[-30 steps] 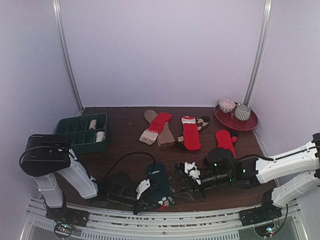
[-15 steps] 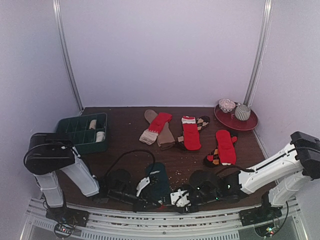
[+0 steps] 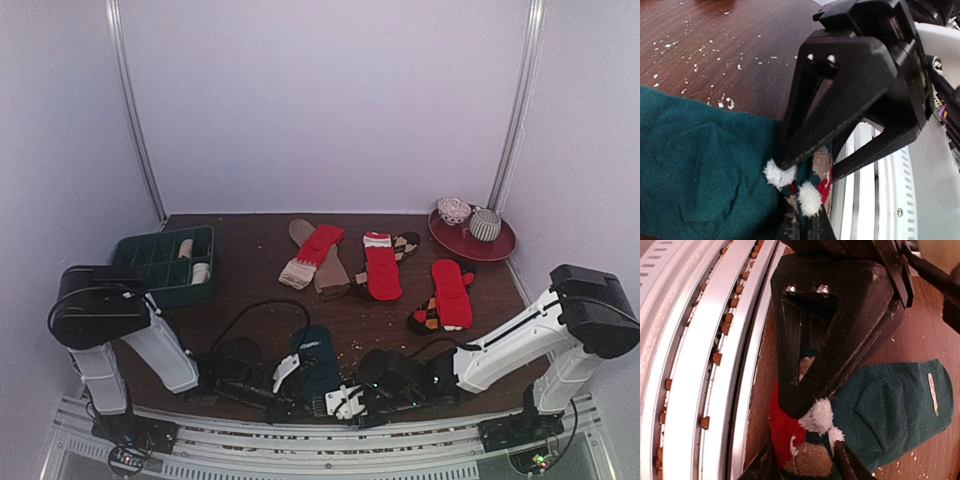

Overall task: Roll the socks
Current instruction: Roll a pair of socks at the center of the board.

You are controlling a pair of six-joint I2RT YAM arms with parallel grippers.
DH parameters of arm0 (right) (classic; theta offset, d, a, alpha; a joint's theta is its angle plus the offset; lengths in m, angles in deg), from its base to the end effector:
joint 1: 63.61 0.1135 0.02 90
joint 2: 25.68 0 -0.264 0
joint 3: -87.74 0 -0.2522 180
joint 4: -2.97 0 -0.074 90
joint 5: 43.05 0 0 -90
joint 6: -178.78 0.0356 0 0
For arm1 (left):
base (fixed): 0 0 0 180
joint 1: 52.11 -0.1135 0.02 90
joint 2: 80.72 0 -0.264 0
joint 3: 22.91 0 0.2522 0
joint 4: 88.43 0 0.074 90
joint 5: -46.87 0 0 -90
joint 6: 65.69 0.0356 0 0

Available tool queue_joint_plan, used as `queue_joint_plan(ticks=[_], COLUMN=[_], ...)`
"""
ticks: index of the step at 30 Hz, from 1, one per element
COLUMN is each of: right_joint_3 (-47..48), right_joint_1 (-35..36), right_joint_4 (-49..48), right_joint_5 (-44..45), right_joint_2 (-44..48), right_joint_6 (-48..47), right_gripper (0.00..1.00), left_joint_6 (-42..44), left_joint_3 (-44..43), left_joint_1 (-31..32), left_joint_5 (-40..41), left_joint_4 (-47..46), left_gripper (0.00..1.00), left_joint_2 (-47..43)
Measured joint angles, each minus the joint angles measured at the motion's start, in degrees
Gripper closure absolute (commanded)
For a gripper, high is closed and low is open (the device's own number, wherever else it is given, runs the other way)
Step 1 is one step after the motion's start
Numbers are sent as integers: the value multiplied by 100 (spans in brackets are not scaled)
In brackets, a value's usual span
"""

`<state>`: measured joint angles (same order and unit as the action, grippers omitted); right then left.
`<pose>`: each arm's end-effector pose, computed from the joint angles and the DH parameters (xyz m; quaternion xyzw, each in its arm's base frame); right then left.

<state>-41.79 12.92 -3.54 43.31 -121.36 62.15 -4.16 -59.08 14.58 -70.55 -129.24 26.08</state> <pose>0.0698 0.3013 0.1287 -0.7145 0.5491 0.2085 0.3802 0.0924 -0.2559 0.0758 0.3875 0.7554 -0.4979 0.1772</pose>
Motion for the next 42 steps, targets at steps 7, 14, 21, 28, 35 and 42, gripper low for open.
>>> queue_joint_plan(ticks=[7,14,21,28,35,42], right_joint_3=[264,269,-450,-492,-334,-221], right_joint_1=[-26,-140,-140,-31,155,160], right_joint_4=[236,308,313,234,481,417], right_joint_5=[-11,-308,50,129,120,122], right_joint_2=[-205,-205,868,1729,953,623], right_joint_6=[411,1189,1174,448,59,-66], right_gripper=[87,74,62,58,59,62], left_joint_6=[7,179,249,208,144,144], left_joint_3=[-28,-236,-535,-520,-522,-518], left_joint_1=[-2,-9,-22,-109,-131,-136], left_joint_5=[9,74,-92,-310,-380,-389], left_joint_4=[35,656,754,734,726,726], left_gripper=[100,100,100,100,100,100], left_joint_2=[-15,-188,28,101,111,111])
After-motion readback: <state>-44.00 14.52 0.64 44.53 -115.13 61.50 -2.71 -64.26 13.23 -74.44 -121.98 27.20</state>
